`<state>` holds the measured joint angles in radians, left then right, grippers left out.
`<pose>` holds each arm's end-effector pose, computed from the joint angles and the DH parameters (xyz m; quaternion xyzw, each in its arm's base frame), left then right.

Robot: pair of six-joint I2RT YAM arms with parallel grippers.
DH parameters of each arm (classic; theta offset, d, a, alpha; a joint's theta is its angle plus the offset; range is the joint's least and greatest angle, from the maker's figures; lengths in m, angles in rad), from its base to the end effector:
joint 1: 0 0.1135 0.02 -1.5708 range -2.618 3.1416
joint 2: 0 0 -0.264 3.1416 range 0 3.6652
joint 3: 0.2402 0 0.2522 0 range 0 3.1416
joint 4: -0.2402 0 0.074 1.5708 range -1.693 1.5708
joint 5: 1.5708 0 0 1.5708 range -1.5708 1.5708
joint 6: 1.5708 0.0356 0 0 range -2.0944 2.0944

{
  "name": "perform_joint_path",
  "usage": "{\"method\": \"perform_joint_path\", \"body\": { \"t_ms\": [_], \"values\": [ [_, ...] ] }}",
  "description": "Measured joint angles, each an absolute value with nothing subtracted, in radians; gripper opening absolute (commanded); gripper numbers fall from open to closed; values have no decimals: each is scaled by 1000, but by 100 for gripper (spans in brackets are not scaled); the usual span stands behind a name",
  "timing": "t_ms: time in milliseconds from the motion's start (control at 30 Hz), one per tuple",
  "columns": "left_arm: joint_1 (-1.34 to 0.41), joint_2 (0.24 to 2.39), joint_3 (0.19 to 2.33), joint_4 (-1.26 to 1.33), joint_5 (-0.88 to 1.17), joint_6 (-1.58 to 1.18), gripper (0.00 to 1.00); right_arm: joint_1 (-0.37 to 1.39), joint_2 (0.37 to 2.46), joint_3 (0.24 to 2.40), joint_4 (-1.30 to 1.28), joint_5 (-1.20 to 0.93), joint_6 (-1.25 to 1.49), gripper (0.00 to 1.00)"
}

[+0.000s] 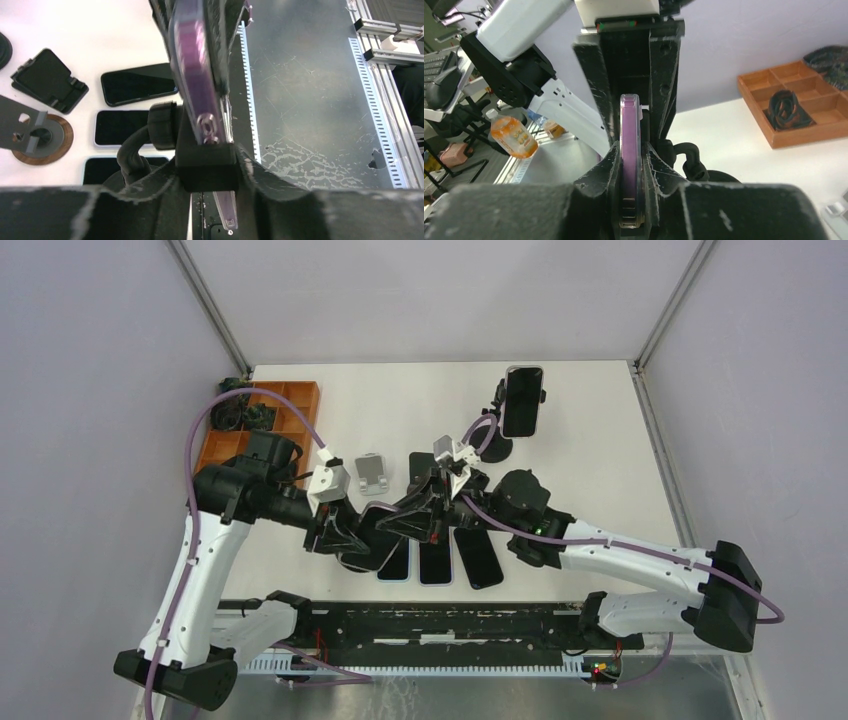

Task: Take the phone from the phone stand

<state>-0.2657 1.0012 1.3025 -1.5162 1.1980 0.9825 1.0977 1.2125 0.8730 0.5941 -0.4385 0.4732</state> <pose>0.1110 -0.0646 0.3843 0.5560 0.6013 -0.4684 0.3316 0.1147 0.2572 0.3625 -0.3471 0.5152 0.6401 0.4519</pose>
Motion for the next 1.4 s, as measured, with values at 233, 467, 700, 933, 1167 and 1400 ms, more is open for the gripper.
{"method": "perform_joint_path", "body": {
  "t_ms": [233, 467, 700, 933, 1167, 1400],
  "values": [
    [-270, 973, 1301, -1498, 1177, 992, 78, 1074, 1193, 901, 410, -420, 477, 0],
    [-271, 892, 1293, -1482, 1168, 999, 80, 1048, 1148, 901, 275, -478, 503, 0],
    [-271, 828, 1293, -1467, 1132, 999, 79, 1029, 1102, 901, 213, -546, 552, 0],
    [-271, 782, 1211, -1434, 1124, 1022, 79, 1028, 1081, 901, 301, -630, 644, 0],
    [-271, 717, 1089, -1226, 1157, 923, 81, 1029, 1116, 903, 472, -678, 749, 0],
    [-271, 746, 1077, -1125, 1243, 824, 81, 1048, 1214, 922, 588, -669, 780, 0]
  ]
}}
